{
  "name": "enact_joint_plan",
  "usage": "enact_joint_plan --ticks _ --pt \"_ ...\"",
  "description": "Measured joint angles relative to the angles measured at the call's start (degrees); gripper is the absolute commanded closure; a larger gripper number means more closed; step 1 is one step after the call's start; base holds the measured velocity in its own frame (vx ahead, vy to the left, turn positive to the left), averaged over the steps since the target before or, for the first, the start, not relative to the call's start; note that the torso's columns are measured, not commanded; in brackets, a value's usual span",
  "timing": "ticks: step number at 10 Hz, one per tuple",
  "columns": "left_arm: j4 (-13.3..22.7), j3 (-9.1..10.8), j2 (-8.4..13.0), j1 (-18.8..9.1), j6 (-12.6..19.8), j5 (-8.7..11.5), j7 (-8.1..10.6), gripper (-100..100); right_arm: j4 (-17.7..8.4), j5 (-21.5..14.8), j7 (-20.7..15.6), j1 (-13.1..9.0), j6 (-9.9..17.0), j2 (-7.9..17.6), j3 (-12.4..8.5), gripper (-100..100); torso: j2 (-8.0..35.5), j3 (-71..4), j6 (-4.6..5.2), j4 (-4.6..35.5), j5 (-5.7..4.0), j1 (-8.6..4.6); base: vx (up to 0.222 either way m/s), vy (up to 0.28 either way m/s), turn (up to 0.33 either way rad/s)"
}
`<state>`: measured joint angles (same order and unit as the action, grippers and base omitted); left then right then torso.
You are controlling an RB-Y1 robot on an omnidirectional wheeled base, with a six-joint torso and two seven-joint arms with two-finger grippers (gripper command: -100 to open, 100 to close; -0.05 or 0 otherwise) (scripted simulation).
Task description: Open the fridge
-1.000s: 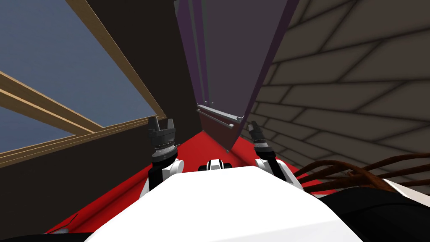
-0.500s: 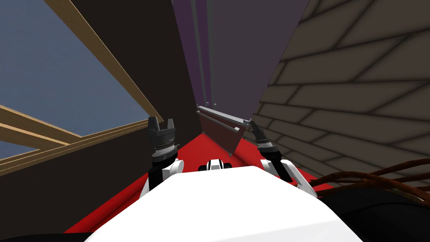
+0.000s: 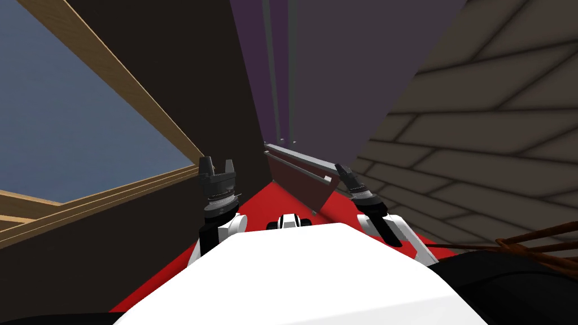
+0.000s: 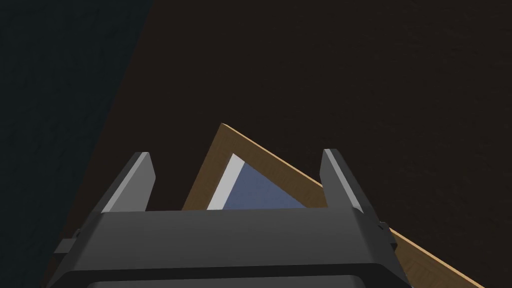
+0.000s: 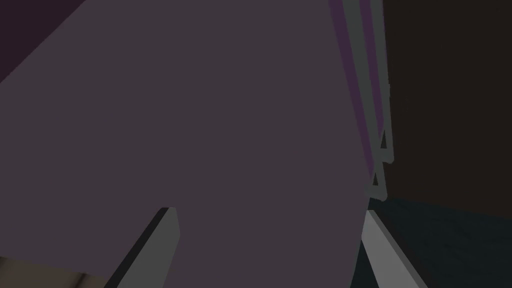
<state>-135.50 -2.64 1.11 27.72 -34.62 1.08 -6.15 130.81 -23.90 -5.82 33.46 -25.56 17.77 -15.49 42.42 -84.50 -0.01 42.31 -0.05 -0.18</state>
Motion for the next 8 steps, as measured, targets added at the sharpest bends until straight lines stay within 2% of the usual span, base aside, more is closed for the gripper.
enact_joint_plan --ticks 3,6,8 --pt "0.0 0.0 -0.01 0.01 0.0 0.0 0.0 0 0.47 -4.95 -2.57 0.45 -0.62 2.02 -2.62 -100 -0.26 -0.14 0.01 -0.06 0.1 0.37 0.16 0.142 -0.071" --pt "0.0 -0.01 -0.01 0.0 0.0 0.0 0.0 0 0.73 -9.24 -4.79 0.81 -1.14 3.85 -4.67 -100 -0.05 -0.01 0.02 0.0 0.06 0.26 0.149 0.167 -0.083" --pt "0.0 0.0 0.0 0.0 0.0 0.0 0.0 0 0.78 -12.07 -6.45 1.03 -1.53 5.31 -6.16 -100 -0.21 -0.14 -0.01 -0.07 0.01 -0.02 0.148 0.091 -0.029"
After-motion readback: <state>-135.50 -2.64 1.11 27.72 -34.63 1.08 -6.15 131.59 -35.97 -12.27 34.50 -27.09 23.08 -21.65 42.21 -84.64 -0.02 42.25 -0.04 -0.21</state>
